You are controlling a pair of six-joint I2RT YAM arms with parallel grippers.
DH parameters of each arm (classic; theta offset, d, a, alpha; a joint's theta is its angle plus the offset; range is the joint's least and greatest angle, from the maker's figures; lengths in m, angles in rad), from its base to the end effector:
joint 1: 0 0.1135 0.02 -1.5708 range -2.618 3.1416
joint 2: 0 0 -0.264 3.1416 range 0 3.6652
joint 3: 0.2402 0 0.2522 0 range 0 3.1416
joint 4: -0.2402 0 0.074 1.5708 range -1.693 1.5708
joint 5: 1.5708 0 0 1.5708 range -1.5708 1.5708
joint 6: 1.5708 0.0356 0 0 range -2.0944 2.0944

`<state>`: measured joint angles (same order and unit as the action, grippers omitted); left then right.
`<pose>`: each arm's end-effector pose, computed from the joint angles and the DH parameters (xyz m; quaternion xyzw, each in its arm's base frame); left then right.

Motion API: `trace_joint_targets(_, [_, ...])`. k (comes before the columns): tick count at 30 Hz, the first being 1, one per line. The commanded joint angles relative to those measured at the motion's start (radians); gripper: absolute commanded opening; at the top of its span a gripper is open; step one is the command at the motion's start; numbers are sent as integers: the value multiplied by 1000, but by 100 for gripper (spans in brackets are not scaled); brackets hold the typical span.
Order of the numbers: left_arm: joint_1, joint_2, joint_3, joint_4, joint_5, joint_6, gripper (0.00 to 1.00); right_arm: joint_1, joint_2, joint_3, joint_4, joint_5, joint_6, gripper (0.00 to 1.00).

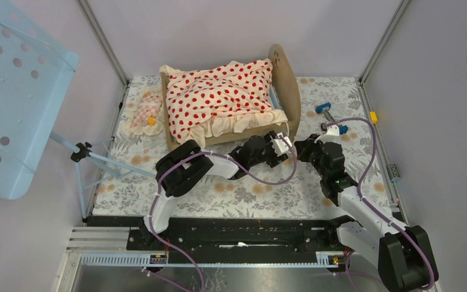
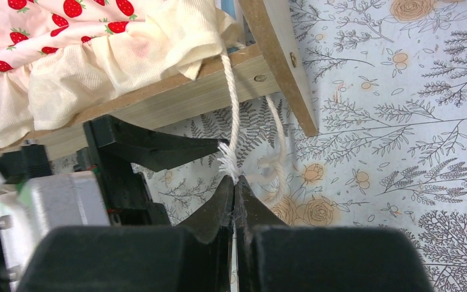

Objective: Set up the pet bed
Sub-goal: Tie the ropes to the bed frame.

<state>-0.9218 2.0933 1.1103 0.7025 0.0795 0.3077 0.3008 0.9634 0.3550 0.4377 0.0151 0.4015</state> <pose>0.2653 -0.3544 0.1414 0.4800 0.6384 -0.2119 0.5631 0.2032 0.0625 0.2209 0.0434 0.7636 0.2162 0.6069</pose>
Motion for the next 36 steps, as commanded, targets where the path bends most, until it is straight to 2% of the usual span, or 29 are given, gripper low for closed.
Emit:
trace_joint_targets(1, [1, 52, 66, 83, -18, 58, 66, 3, -24, 2, 20, 0, 3, 0])
trace_joint_targets(6, [3, 86, 112, 61, -20, 76, 66, 3, -34, 8, 16, 0, 0, 0])
trace_joint_targets(17, [11, 146, 272, -93, -2, 74, 65, 3, -61, 13, 3, -1, 0, 0])
trace_joint_targets(34, [17, 172, 330, -143, 40, 35, 30, 3, -70, 22, -19, 0, 13, 0])
trace_joint_targets(36, [17, 170, 329, -145, 53, 26, 24, 3, -70, 23, -22, 4, 12, 0])
